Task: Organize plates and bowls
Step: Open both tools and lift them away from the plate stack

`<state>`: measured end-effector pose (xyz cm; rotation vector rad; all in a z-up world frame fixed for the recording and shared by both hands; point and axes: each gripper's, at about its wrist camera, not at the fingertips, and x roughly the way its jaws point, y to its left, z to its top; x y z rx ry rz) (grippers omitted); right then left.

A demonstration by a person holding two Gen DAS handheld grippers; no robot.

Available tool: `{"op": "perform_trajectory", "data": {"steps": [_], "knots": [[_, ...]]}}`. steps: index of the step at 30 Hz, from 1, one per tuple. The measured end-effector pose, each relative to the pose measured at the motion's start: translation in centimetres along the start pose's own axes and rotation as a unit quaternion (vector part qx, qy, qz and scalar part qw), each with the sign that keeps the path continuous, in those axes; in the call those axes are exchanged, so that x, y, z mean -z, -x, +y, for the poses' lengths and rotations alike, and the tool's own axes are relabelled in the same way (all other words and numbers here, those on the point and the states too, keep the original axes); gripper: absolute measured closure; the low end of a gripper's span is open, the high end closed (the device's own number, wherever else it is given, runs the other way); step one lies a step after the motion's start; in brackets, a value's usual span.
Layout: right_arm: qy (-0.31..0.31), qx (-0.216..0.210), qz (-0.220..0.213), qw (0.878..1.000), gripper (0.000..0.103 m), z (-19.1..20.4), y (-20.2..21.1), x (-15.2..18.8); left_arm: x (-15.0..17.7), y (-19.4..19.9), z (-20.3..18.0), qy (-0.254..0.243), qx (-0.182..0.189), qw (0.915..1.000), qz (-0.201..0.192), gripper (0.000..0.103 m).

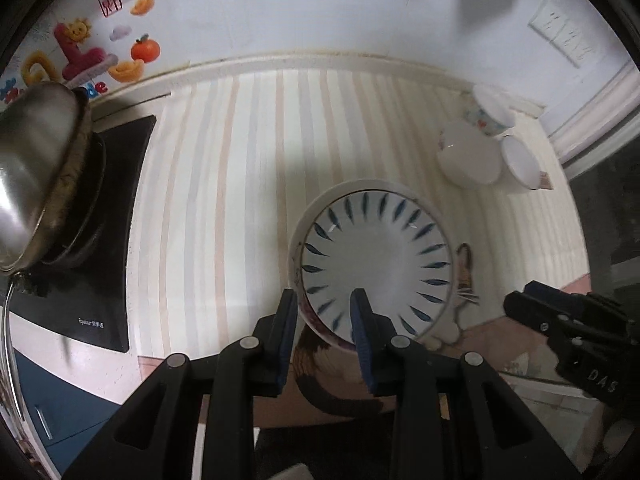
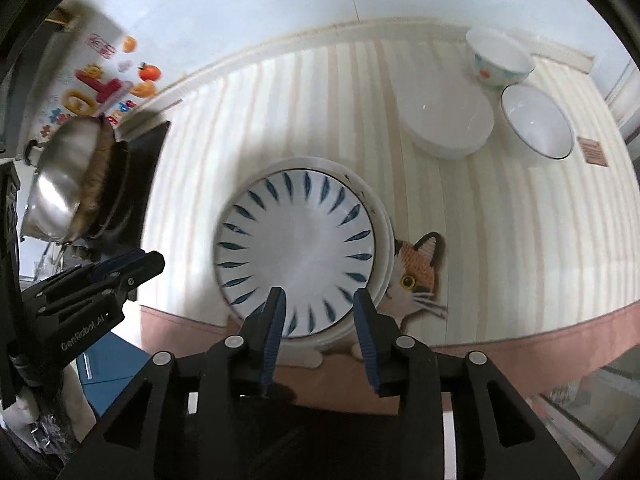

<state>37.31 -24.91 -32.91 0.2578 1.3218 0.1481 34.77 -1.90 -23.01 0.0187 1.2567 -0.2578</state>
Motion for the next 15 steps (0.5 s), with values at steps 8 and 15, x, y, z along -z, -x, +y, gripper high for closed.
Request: {"op": "perform_trajectory", "data": {"steps": [8,15], "knots": [[0.001,0.019,-0.050,0.999,0.031,2.7,6.0,3.4,2.2,4.6,-0.1,-0.031,-0.008,0.9987,-0.039,0.040],[-0.006,0.047,-0.079,0.996,0.017,4.7,9.7,5.9,3.6,7.8,-0.1,-0.048,-0.002,0.9957,-0.080,0.017]]}}
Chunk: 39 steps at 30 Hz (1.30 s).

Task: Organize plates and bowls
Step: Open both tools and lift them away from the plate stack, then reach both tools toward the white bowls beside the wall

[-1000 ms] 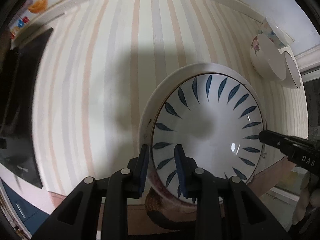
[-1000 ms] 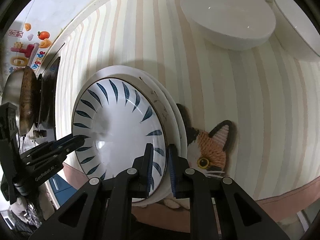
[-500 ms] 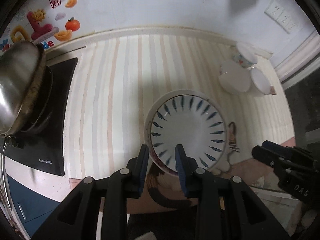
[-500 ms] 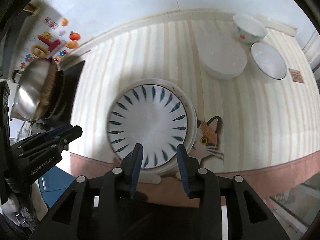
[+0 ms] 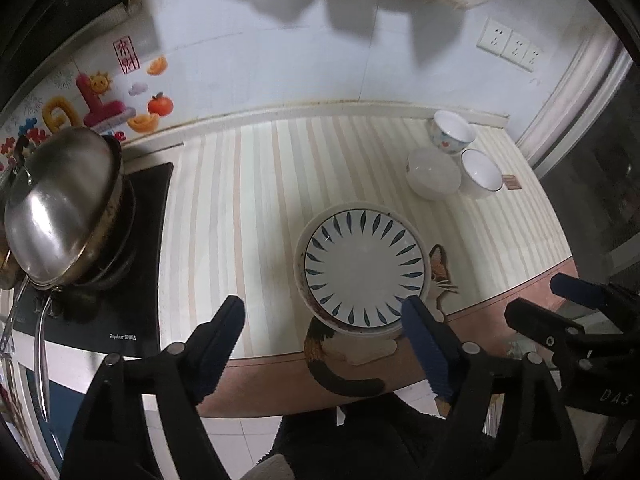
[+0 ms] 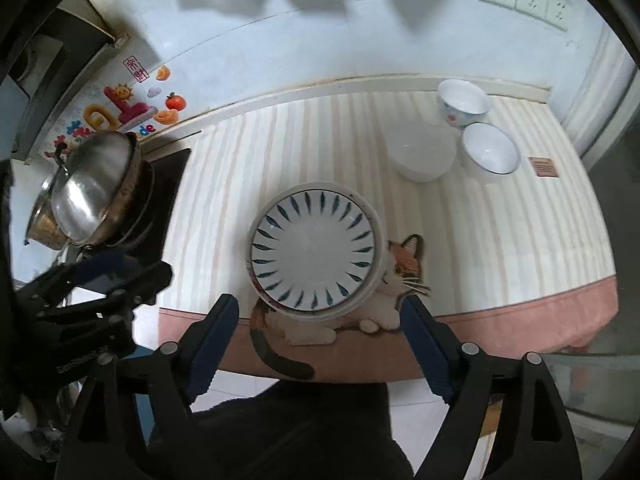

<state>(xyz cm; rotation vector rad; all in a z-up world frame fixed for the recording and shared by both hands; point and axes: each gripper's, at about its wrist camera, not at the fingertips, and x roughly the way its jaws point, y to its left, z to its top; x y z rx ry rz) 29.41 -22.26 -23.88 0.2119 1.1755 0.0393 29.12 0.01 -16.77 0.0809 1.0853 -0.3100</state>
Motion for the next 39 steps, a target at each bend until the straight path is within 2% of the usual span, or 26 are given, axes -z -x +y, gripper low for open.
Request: {"op": "perform_trajectory", "data": {"steps": [10,16,18,20,25,26,28,29,30,33,35,36,39], "knots": [[-0.011,-0.011,-0.014,1.000,0.013,-0.5,2.3,0.8,-0.3,0.9,-1.6,0.008,0.006,0.9999,-0.011,0.015],[-0.016,-0.052,-0.009,0.998,0.012,-4.0,0.9,-1.7,-3.3,-1.7,-3.6,0.031,-0.007,0.9993,-0.019,0.015],[-0.026,-0.067,-0.006,0.997,0.012,-6.2,-0.1,-3.4,-5.1,-3.4,-4.5,0.045,-0.021,0.9984,-0.029,0.015],[-0.038,-0.082,-0.012,0.996,0.012,-8.8,-1.3,-5.5,-7.1,-5.6,-5.2,0.058,-0.020,0.9979,-0.023,0.015],[-0.069,-0.070,-0.006,0.995,0.012,-15.6,-6.3,-10.5,-12.3,-12.2,-7.2,0.073,-0.022,0.9971,-0.004,0.015],[-0.079,-0.078,-0.002,0.994,0.012,-17.2,-7.9,-11.5,-13.4,-14.0,-7.7,0.071,-0.016,0.9973,0.007,0.019],[-0.099,-0.083,0.014,0.992,0.013,-19.6,-10.6,-13.2,-15.2,-17.1,-8.3,0.072,-0.010,0.9968,0.034,0.033],[-0.113,-0.091,0.023,0.989,0.015,-20.9,-12.4,-14.0,-16.0,-18.8,-8.5,0.076,-0.001,0.9959,0.049,0.042],[-0.125,-0.094,0.031,0.987,0.021,-21.9,-13.8,-14.6,-16.7,-20.3,-8.8,0.079,0.003,0.9950,0.060,0.048],[-0.152,-0.113,0.058,0.980,0.037,-24.0,-18.0,-16.1,-18.4,-24.7,-9.3,0.087,0.013,0.9916,0.095,0.054],[-0.155,-0.107,0.070,0.980,0.041,-24.5,-20.4,-16.8,-19.0,-26.9,-9.6,0.089,0.026,0.9888,0.117,0.055],[-0.157,-0.107,0.076,0.979,0.048,-24.7,-21.3,-17.0,-19.3,-28.0,-10.0,0.085,0.032,0.9877,0.127,0.055],[-0.162,-0.099,0.098,0.977,0.060,-24.9,-23.9,-17.3,-19.9,-30.7,-11.0,0.067,0.048,0.9843,0.156,0.061]]}}
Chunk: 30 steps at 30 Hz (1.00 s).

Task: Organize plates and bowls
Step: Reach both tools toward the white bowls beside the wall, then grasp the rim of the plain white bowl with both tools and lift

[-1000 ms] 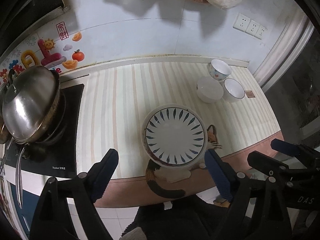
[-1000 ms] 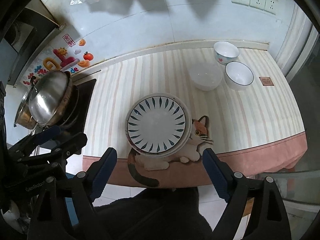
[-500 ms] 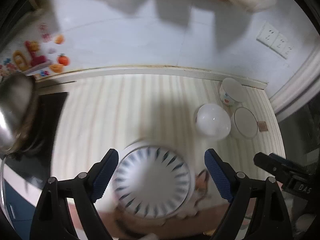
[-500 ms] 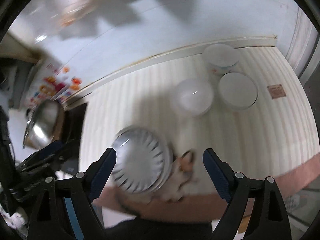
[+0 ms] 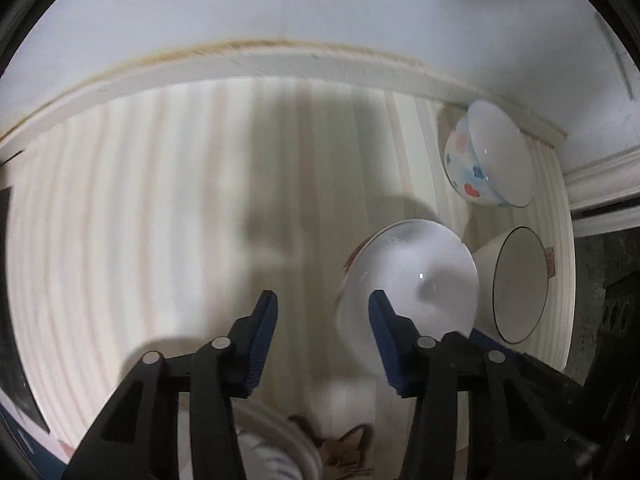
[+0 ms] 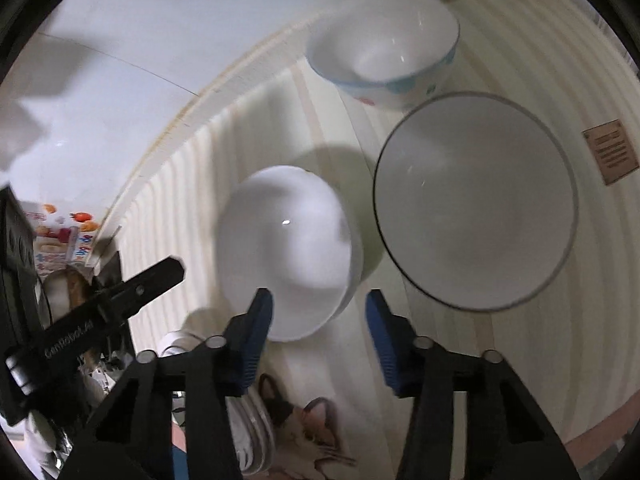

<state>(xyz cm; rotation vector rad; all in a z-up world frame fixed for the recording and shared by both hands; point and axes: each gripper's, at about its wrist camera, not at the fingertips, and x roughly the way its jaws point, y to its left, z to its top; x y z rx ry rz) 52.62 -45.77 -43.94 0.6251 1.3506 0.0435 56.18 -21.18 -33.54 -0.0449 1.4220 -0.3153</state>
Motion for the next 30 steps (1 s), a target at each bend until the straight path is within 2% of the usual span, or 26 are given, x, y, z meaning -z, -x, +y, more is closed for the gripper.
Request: {"op": "perform_trajectory", "data": {"steps": [2,5,7,14,18,25,30], "knots": [[-0.005,0.006,0.009,1.000,0.068,-0.4,-1.3,-0.5,-0.6,-1.4,-0.6,-0.012,-0.001,0.9998,0.017,0.076],[-0.009,0.013,0.013,1.000,0.077,-0.5,-2.5,-0.8,-1.0,-2.7,-1.4,-0.033,-0.005,0.9991,0.028,0.086],[-0.008,0.021,0.011,1.000,0.086,-0.6,-2.8,-0.9,-1.0,-3.1,-1.6,-0.040,-0.009,0.9988,0.027,0.087],[0.001,0.029,0.008,1.000,0.087,-0.1,-3.0,-1.0,-0.6,-2.8,-2.1,-0.052,-0.020,0.9982,0.024,0.087],[0.009,0.028,0.003,1.000,0.087,0.3,-2.3,-0.8,0.2,-1.3,-2.6,-0.057,-0.022,0.9981,0.012,0.087],[0.033,0.024,-0.009,0.999,0.087,1.0,0.5,0.2,3.1,3.0,-3.4,-0.069,-0.009,0.9976,-0.007,0.087],[0.042,0.024,-0.004,0.999,0.087,0.0,2.9,3.0,6.2,4.5,-3.9,-0.080,0.010,0.9967,-0.005,0.087]]}}
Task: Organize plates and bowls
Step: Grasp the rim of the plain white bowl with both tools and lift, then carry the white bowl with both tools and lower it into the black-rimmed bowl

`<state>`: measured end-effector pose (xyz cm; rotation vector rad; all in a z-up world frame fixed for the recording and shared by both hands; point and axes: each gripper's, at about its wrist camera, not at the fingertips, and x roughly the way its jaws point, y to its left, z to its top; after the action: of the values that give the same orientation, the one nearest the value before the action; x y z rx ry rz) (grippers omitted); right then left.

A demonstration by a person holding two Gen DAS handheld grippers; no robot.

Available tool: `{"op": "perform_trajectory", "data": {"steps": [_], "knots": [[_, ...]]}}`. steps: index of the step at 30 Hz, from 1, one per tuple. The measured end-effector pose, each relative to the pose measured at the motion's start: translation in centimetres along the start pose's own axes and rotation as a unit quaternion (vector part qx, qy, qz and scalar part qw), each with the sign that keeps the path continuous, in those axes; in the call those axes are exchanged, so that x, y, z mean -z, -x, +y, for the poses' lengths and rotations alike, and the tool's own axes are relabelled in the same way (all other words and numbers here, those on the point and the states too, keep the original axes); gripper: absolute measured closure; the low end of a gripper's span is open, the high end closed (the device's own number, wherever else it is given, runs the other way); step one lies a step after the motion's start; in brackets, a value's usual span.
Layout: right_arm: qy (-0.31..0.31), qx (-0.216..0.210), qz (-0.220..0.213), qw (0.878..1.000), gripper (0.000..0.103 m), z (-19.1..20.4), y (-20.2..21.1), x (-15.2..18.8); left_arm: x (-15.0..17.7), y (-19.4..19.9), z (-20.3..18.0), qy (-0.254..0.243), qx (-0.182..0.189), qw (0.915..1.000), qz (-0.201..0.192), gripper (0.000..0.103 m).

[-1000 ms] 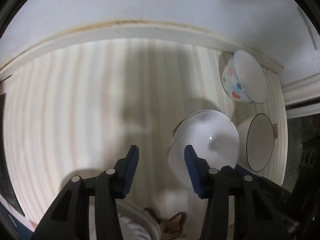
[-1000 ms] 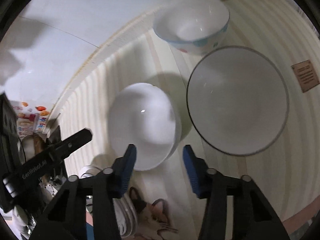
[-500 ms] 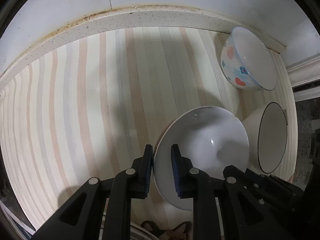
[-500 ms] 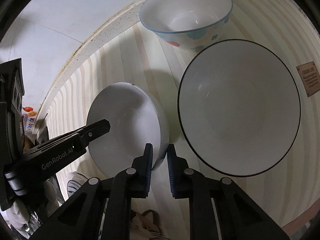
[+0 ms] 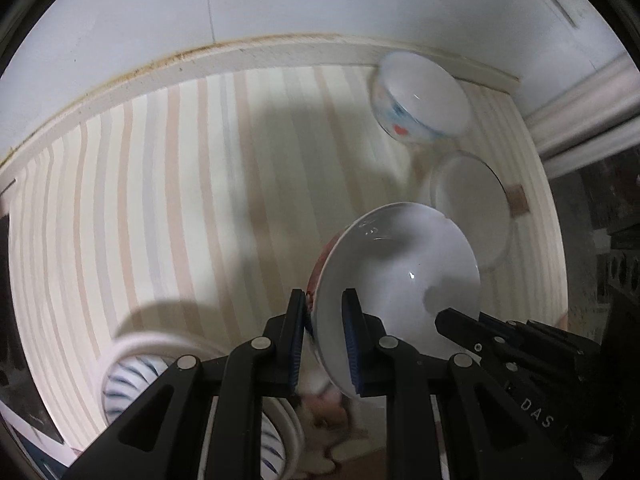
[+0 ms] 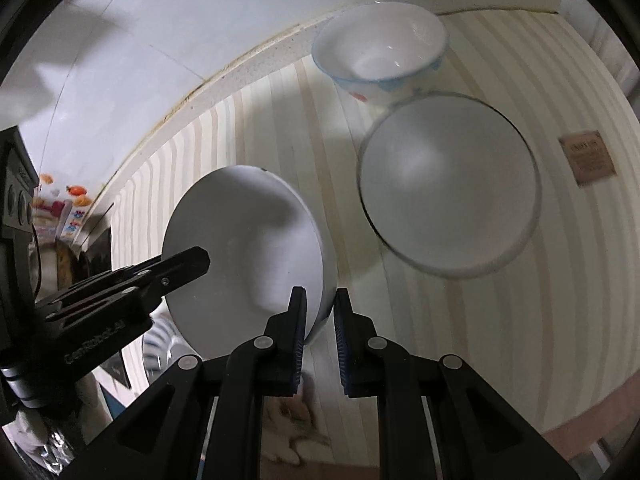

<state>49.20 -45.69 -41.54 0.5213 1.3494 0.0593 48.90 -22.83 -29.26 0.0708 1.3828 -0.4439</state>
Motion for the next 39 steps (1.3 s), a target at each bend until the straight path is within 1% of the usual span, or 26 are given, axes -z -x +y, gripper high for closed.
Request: {"op": "perform_trajectory", "data": {"steps": [4,8,15,17,23,29,32,33,35,36,37,38,39], "knots": [[0.000,0.003,0.012,1.000,0.087,-1.4,1.1,2.9,2.9,-1.0,-1.8,-0.015,0.004,0.9999,0.008,0.087],[-0.003,0.018,0.024,1.000,0.087,-3.4,1.2,5.6,4.9,-2.9,-2.9,-0.017,0.017,0.9993,0.030,0.087],[-0.031,0.023,0.034,0.999,0.087,-6.7,0.0,8.0,6.4,-5.7,-4.4,-0.022,0.013,0.9984,0.051,0.087],[-0.035,0.025,0.037,0.998,0.087,-7.3,-0.3,8.3,6.5,-6.1,-4.8,-0.026,0.009,0.9982,0.054,0.087],[-0.034,0.024,0.037,0.998,0.088,-7.5,-0.8,8.5,6.5,-7.0,-5.8,-0.037,-0.005,0.9977,0.056,0.087],[-0.038,0.019,0.037,0.998,0.088,-7.6,-0.8,8.3,6.2,-7.2,-6.2,-0.037,-0.005,0.9975,0.060,0.087],[-0.040,0.012,0.045,0.998,0.087,-7.9,-0.8,8.1,6.1,-6.8,-5.8,-0.029,0.002,0.9967,0.075,0.087],[-0.045,0.005,0.051,0.998,0.086,-8.1,-0.7,8.1,6.1,-6.4,-5.6,-0.026,0.004,0.9969,0.074,0.086],[-0.053,-0.012,0.064,0.996,0.086,-8.8,-0.4,7.9,5.8,-4.7,-5.3,-0.029,-0.001,0.9979,0.058,0.086],[-0.057,-0.021,0.064,0.996,0.085,-9.1,0.2,7.8,5.6,-3.9,-5.2,-0.031,-0.004,0.9981,0.052,0.086],[-0.061,-0.030,0.061,0.996,0.080,-9.6,0.9,7.6,5.2,-3.0,-5.2,-0.032,-0.003,0.9985,0.044,0.085],[-0.064,-0.036,0.056,0.996,0.077,-10.0,1.8,7.5,4.8,-2.4,-5.1,-0.031,0.000,0.9988,0.038,0.082],[-0.066,-0.040,0.050,0.996,0.071,-10.3,2.6,7.3,4.2,-1.9,-5.1,-0.029,0.005,0.9990,0.035,0.076]]}}
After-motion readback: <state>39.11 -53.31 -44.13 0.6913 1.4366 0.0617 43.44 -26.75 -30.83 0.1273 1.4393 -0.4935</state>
